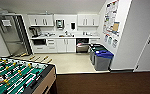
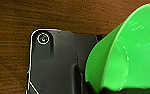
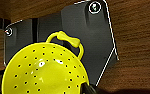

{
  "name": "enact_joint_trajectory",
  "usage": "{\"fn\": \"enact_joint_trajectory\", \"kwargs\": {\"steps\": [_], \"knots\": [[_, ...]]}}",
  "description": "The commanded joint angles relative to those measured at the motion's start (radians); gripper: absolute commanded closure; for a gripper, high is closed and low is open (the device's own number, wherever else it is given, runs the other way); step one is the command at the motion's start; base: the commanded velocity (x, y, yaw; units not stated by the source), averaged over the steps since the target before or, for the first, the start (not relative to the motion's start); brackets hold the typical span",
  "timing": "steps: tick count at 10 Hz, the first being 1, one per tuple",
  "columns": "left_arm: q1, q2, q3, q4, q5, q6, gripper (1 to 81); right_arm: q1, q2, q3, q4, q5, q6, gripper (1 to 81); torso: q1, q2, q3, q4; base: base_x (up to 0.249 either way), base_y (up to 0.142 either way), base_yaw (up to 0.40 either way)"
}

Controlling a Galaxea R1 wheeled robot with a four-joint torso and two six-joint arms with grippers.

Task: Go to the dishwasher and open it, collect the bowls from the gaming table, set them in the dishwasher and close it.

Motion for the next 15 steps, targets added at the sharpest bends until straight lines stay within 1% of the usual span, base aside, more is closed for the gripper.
{"fn": "enact_joint_trajectory", "kwargs": {"steps": [1,2,15], "knots": [[-0.051,-0.013,0.011,0.016,0.038,0.006,81.1,0.046,-0.011,0.002,-0.005,-0.070,-0.003,81.1,0.000,0.000,0.000,0.000,0.196,-0.070,0.000],[-0.051,-0.013,0.011,0.015,0.038,0.006,81.1,0.046,-0.011,0.002,-0.005,-0.070,-0.003,81.1,0.000,0.000,0.000,0.000,0.196,-0.070,0.000],[-0.051,-0.010,0.015,0.021,0.038,0.006,81.1,0.049,-0.011,0.002,-0.005,-0.072,-0.003,81.1,0.000,0.000,0.000,0.000,0.199,0.000,0.000]]}}
